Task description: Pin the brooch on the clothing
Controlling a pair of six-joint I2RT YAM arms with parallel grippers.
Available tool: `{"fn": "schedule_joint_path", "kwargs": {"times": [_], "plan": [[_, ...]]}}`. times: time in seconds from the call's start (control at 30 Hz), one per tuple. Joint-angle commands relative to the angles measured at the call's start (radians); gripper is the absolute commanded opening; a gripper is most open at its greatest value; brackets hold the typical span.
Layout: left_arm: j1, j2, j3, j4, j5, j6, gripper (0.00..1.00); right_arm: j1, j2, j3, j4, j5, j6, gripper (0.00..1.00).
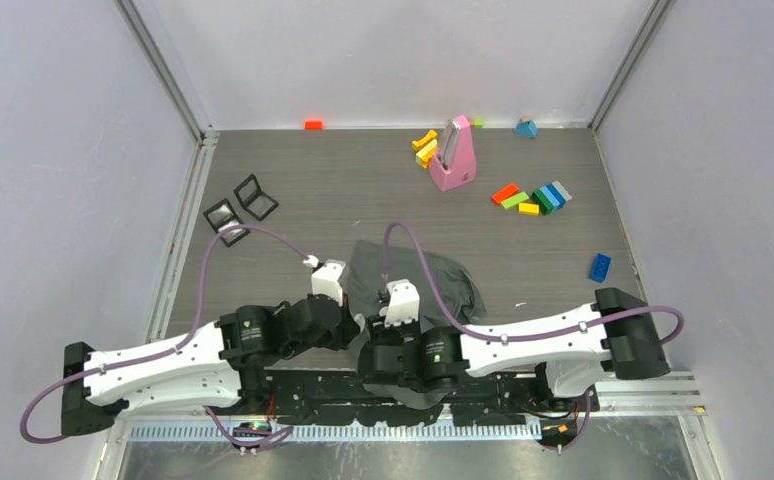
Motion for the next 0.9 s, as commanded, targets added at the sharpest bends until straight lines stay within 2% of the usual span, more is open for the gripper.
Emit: {"fn": "schedule_joint_path", "kwargs": {"times": [0.0,0.2,0.33,0.47,0.6,0.87], "plan": [[0.015,-0.001,-0.015,0.049,0.027,0.014,0.00,0.008,0.060,0.083,-0.146,0.117,0.112,0.50],[0.016,0.029,-0.033,0.102,0.055,0.008,0.00,0.013,0.099,0.099,-0.183,0.117,0.132,0.36],[0.015,0.073,-0.028,0.150,0.091,0.013,0.00,0.014,0.090,0.090,-0.175,0.120,0.134,0.17],[0.011,0.152,-0.002,0.172,0.124,0.018,0.00,0.015,0.018,0.024,-0.081,0.108,0.101,0.06],[0.002,0.196,0.024,0.194,0.127,0.022,0.00,0.015,-0.072,-0.083,0.076,0.092,0.068,0.03],[-0.036,0.261,0.058,0.230,0.133,0.023,0.00,0.014,-0.107,-0.126,0.126,0.065,0.021,0.01]]}}
